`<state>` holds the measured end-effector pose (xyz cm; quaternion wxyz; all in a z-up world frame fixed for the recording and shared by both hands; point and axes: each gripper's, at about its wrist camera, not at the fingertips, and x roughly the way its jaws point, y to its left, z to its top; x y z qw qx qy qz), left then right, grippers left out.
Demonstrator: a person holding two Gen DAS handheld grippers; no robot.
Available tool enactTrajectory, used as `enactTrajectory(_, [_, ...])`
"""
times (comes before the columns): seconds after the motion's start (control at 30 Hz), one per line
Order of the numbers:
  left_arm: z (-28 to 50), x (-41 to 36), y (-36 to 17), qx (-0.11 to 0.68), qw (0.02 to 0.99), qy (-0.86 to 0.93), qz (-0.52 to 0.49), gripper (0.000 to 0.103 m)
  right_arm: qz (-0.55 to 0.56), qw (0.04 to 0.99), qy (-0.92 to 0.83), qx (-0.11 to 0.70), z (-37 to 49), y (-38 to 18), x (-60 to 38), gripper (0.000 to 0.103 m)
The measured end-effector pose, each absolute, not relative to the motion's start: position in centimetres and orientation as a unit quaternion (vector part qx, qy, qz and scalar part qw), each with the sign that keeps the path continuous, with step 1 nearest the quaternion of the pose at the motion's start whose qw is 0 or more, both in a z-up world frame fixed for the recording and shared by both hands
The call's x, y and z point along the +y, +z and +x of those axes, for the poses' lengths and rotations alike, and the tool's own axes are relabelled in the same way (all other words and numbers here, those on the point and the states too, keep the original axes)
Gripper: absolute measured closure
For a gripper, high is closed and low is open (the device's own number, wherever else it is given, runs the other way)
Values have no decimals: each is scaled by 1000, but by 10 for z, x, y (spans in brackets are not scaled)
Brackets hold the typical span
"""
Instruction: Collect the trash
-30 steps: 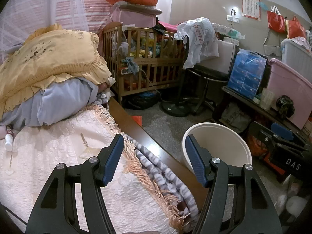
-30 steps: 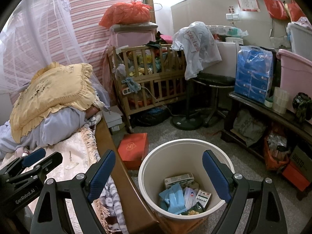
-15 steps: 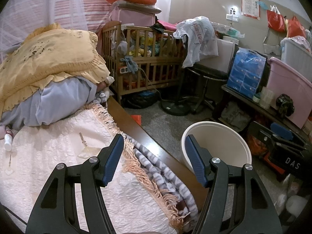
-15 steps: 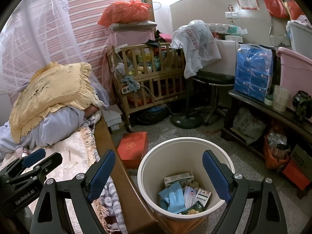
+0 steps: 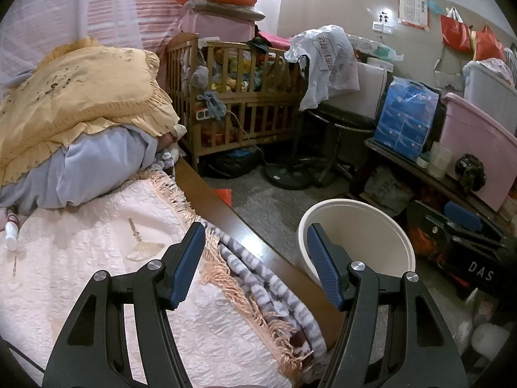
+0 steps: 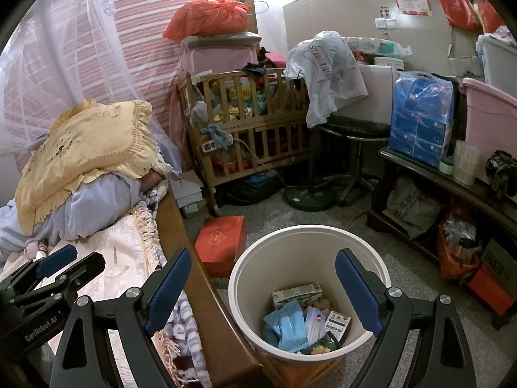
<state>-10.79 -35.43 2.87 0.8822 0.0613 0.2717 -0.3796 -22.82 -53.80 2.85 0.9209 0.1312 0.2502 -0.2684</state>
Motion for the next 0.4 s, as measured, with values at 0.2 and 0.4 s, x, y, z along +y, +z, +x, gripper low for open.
enactTrajectory(0.2, [-108, -354, 29, 272, 882, -380, 60, 39, 129, 921, -268, 252, -230, 24, -535, 14])
enactTrajectory(0.4, [-107, -351, 31, 273, 883, -376, 61, 39, 123, 923, -259, 257, -224, 21, -528, 14])
